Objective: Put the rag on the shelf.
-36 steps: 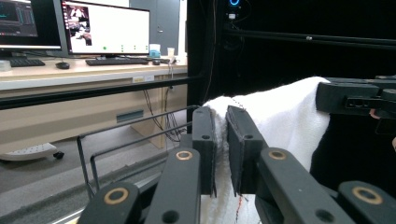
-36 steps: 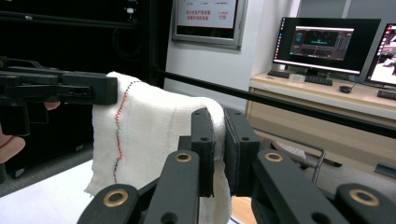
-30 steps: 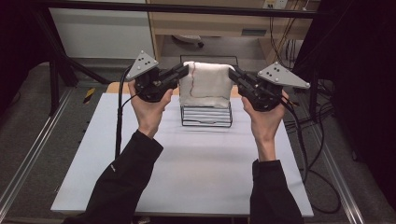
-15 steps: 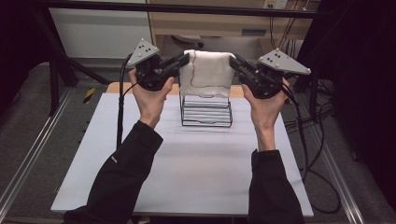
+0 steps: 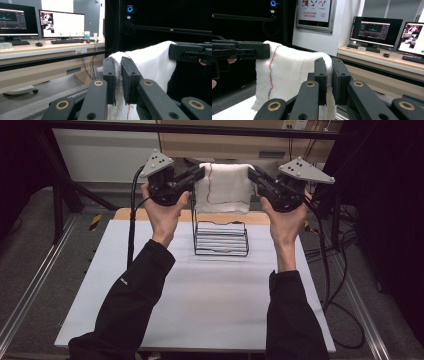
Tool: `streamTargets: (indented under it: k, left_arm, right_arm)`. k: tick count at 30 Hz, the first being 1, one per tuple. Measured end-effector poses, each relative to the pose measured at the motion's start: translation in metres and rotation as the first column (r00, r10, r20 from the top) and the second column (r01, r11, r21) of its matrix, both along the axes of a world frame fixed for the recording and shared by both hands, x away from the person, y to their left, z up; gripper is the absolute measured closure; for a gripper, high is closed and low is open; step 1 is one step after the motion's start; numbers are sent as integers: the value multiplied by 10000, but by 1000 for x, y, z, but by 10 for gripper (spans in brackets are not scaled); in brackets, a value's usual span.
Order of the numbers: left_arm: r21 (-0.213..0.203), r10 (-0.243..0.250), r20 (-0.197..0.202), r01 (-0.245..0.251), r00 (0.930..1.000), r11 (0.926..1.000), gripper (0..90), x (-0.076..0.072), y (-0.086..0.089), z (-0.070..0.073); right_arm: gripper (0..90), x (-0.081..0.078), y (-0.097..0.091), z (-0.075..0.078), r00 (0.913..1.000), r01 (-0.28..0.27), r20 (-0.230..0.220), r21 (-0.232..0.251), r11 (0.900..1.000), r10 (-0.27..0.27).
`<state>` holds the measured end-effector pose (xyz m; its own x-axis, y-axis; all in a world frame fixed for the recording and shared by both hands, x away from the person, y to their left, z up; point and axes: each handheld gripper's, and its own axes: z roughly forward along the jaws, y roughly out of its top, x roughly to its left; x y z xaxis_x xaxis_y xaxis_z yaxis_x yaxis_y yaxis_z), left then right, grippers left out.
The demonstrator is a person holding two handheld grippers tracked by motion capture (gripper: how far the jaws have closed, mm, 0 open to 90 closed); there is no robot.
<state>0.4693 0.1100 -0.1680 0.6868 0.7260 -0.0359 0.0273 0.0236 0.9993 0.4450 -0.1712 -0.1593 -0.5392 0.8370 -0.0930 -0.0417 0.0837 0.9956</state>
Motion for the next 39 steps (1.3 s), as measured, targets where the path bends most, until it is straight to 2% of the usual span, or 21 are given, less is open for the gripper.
streamTargets:
  k: [5, 20, 39]
  left_arm:
    - [-121, 71, 23, -71, 10000, 9999, 821, 5, 0, 2]
    - [-123, 328, 8, -328, 9995, 9994, 822, 26, 3, 12]
    - [107, 614, -244, -612, 9978, 9981, 822, 56, 1, 11]
  right_arm:
    - [837, 5, 0, 2, 10000, -12, 59, 122, 9999, 11]
    - [837, 22, 5, 8, 9999, -73, 97, 168, 9998, 71]
    - [837, 60, 8, 5, 9994, 78, -343, 141, 9999, -73]
